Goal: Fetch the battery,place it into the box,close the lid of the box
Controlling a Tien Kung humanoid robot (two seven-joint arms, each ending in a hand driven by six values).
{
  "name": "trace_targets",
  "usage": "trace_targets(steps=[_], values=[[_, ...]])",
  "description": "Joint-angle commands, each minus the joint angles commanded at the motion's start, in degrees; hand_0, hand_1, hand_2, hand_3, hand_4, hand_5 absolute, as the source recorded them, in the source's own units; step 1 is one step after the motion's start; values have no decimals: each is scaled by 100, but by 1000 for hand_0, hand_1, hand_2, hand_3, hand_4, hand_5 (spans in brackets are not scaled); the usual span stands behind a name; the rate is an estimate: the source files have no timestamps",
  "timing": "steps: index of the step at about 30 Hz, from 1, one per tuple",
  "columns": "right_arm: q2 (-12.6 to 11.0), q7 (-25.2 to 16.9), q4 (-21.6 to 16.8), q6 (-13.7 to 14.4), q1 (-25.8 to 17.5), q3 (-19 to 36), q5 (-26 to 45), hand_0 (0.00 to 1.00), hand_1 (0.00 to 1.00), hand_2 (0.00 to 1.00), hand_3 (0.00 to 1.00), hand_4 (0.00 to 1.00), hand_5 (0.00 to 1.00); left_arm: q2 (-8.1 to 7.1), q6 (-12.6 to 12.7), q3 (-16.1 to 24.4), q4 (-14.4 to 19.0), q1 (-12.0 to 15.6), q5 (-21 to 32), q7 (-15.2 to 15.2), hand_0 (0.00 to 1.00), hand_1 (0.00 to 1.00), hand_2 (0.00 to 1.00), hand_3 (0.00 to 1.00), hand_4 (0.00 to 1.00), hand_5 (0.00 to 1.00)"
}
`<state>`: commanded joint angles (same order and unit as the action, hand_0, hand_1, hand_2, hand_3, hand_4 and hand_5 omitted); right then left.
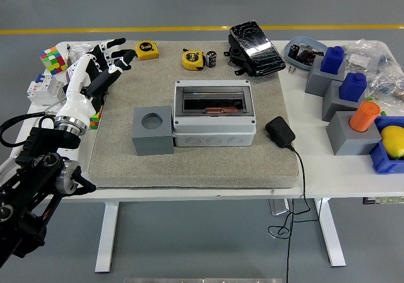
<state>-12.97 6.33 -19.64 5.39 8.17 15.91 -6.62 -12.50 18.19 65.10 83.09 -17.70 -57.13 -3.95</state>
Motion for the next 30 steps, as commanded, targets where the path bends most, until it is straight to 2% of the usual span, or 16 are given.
trace_targets(steps=[30], values=[[35,4,3,6,13,-16,1,644,692,723,766,998,661,-17,-13,-178,19,55,-19,103,532,593,601,722,955,445]])
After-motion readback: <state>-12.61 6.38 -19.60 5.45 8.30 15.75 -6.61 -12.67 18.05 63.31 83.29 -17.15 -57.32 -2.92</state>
